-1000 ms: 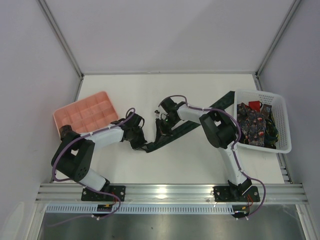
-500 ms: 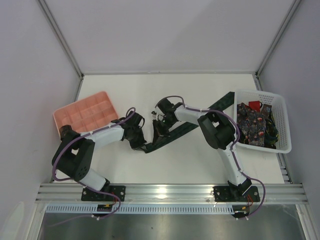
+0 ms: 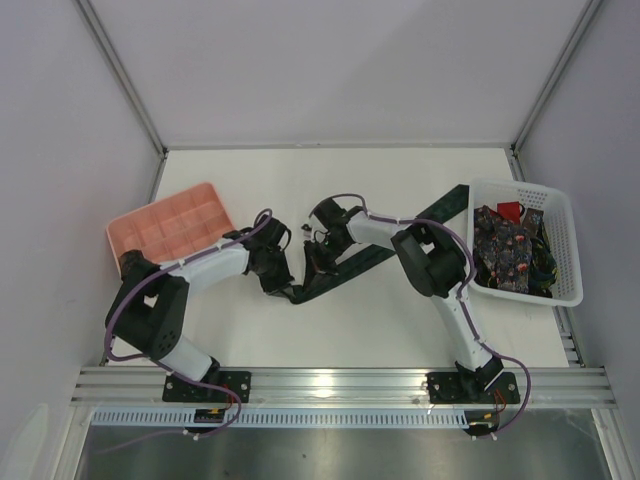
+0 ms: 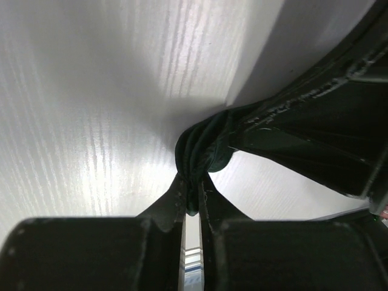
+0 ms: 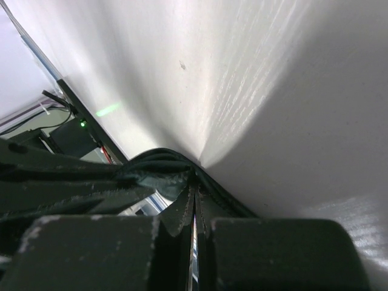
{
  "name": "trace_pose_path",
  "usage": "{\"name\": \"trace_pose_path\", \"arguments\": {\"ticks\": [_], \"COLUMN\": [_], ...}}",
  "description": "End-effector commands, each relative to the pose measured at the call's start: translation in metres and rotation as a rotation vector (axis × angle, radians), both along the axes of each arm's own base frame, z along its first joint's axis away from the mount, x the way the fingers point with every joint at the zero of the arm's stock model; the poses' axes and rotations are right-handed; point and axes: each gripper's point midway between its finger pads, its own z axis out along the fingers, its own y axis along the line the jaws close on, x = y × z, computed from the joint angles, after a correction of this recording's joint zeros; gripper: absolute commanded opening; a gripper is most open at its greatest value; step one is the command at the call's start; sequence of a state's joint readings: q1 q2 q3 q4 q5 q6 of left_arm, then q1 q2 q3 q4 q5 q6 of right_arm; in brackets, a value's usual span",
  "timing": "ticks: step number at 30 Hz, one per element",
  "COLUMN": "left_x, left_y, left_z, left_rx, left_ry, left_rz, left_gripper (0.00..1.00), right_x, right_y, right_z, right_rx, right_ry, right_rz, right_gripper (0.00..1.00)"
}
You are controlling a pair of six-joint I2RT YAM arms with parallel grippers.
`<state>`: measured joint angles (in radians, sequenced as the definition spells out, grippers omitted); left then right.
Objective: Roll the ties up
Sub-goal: Roll the tie
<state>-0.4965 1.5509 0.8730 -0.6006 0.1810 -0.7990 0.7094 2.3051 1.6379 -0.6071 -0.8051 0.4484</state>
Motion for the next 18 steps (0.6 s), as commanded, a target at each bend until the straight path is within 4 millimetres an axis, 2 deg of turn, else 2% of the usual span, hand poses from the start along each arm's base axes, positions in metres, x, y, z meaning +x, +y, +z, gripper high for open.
{"name": "trace_pose_path", "arguments": {"ticks": [1, 8, 15, 16, 17, 18], "left_x": [0.018, 0.026, 0.031, 0.033, 0.035, 0.035], "left_y": [-0.012, -0.022, -0.035, -0.036, -0.037, -0.037], "left_z": [0.017, 0.023, 0.025, 0.027, 0.029, 0.028], "left_rx": [-0.048, -0.076, -0.131, -0.138, -0.138, -0.132], "left_ry": [-0.042, -0.039, -0.026, -0.031, -0.033, -0.028], "left_rz": [-0.021, -0.029, -0.017, -0.019, -0.021, -0.021], "left_gripper": [0.10, 0.16, 0.16, 0.06, 0.01, 0.00], "right_x": [0.002, -0.001, -0.004, -0.004, -0.003, -0.003], "right_y": [0.011, 0.012, 0.015, 0.015, 0.015, 0.015], "right_z": [-0.005, -0.007, -0.008, -0.009, -0.008, -0.007], "right_rx": [0.011, 0.006, 0.012, 0.012, 0.013, 0.012], "right_ry": [0.004, 0.011, 0.024, 0.024, 0.023, 0.019], "right_rz": [0.003, 0.008, 0.011, 0.010, 0.011, 0.011], "right_gripper": [0.02, 0.02, 0.02, 0.02, 0.02, 0.02]}}
